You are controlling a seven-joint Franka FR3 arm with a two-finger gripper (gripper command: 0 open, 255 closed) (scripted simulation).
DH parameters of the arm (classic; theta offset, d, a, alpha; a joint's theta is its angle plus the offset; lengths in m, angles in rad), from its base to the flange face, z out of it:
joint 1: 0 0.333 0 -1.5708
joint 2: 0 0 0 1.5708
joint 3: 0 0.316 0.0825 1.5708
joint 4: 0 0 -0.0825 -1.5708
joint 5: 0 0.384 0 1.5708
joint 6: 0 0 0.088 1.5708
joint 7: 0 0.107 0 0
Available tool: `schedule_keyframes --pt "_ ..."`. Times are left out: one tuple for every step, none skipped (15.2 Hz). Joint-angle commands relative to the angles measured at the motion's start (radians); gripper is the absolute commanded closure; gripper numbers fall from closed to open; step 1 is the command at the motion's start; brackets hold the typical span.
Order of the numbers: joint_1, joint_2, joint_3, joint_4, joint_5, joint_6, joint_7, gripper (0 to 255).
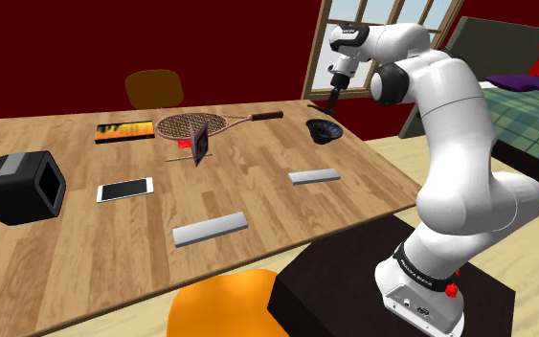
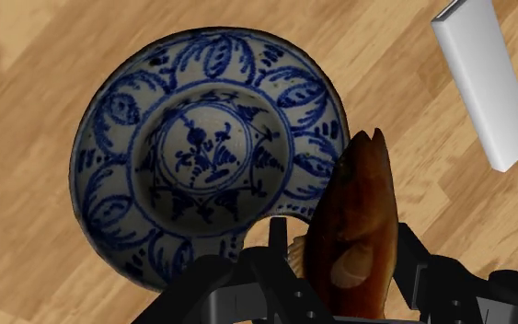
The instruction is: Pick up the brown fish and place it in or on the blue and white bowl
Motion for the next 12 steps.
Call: schedule_keyframes --pt "-0.049 0.058 0.004 0.112 0.002 -0.053 -0.004 255" --pt "-0.110 0.152 0.018 0.289 0.009 -0.127 0.010 255" --pt "-0.103 0.143 0.017 0.258 0.006 -0.108 0.002 255" --pt "-0.098 0.138 0.015 0.235 0.006 -0.092 -0.004 255" --pt "-0.093 0.134 0.013 0.213 0.005 -0.077 -0.010 255" --pt "-0.089 0.132 0.012 0.195 0.005 -0.062 -0.016 255" --pt "-0.085 0.130 0.011 0.178 0.005 -0.049 -0.021 255" --pt "-0.082 0.130 0.010 0.163 0.006 -0.036 -0.025 255" --pt "-0.079 0.130 0.009 0.150 0.006 -0.023 -0.030 255" --pt "-0.076 0.131 0.009 0.137 0.006 -0.012 -0.034 255" --pt "-0.074 0.133 0.008 0.126 0.007 0.000 -0.038 255" --pt "-0.072 0.135 0.008 0.116 0.007 0.011 -0.042 255"
